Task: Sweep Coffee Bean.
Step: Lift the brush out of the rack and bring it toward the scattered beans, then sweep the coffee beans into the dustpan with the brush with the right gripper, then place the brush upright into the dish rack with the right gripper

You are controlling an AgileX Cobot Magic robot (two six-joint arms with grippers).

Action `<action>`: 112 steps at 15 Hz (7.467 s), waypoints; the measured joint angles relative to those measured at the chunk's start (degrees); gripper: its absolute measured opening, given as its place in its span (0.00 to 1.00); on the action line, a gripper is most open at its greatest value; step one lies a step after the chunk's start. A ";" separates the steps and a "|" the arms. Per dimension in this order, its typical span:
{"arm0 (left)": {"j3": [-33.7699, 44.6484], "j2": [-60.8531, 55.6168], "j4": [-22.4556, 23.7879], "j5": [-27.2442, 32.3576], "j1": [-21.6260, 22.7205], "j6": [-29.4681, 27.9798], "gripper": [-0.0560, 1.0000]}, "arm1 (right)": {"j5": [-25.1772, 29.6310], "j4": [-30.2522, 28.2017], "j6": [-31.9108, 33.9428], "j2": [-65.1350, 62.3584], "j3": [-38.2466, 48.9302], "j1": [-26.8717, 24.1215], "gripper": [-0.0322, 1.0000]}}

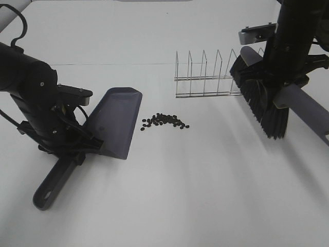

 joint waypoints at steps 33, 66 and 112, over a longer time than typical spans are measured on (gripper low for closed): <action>-0.52 1.26 0.23 -0.46 0.00 1.89 0.35 | -12.03 30.14 7.79 18.51 -19.19 19.88 0.30; -0.52 1.26 0.00 -0.46 0.00 2.12 0.35 | -15.58 36.50 -0.40 24.47 -19.60 20.17 0.30; -0.92 1.32 -0.17 0.46 0.00 2.35 0.35 | 2.98 6.59 -5.84 6.30 2.52 -9.85 0.30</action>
